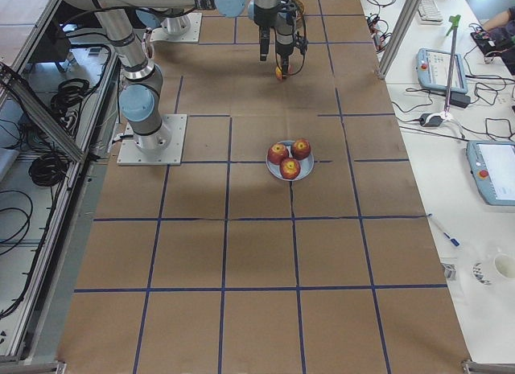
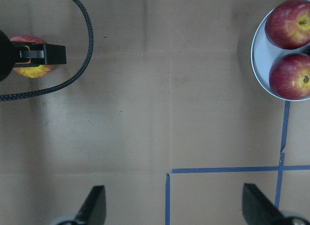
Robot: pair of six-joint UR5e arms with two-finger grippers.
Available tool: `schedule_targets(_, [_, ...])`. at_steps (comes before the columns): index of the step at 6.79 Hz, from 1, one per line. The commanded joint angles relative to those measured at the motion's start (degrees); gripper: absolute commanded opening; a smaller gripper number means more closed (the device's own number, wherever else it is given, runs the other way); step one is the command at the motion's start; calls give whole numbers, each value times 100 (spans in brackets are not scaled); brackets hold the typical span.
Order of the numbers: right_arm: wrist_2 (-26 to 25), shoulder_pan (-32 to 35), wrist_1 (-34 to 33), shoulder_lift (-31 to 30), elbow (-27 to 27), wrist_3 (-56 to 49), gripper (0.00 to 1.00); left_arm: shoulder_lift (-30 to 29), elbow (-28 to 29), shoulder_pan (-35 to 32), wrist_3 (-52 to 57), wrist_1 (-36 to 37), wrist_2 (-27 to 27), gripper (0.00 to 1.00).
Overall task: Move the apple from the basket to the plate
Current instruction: 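Set the apple on the table, open the left gripper and withdraw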
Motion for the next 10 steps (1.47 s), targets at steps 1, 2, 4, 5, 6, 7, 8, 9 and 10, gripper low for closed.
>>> schedule_targets(1, [-2,-9,3,3,0,-1,100,448,605,73,204,-1251,50,99])
schedule_targets(2, [6,0,3,3,0,-1,100,720,1123,222,980,-2148,94,99])
schedule_targets(4, [-81,-9,-15,3,-44,-97,100,1588,1585,966,2507,-3515,86,99])
schedule_targets(5, [-90,-44,-23,11,-53,-246,100,2063,1568,1457,3283,-3981,77,99])
schedule_targets(6, [14,-87,-15,-15,-114,-169,100,2407,1576,1889,3395,-4533,25,99])
schedule_targets(7, [7,-79,-76,29,-167,-151,100,2637,1576,2198,3396,-4756,24,99])
schedule_targets(8, [15,-36,-146,177,-280,102,100,2770,1689,2235,3362,-4759,-28,99])
schedule_targets(9, [24,191,-390,509,-412,540,100,2936,1508,2201,3344,-4785,-72,99])
schedule_targets(10, [-2,776,-628,930,-648,979,100,3069,1132,2209,3352,-4724,-238,99])
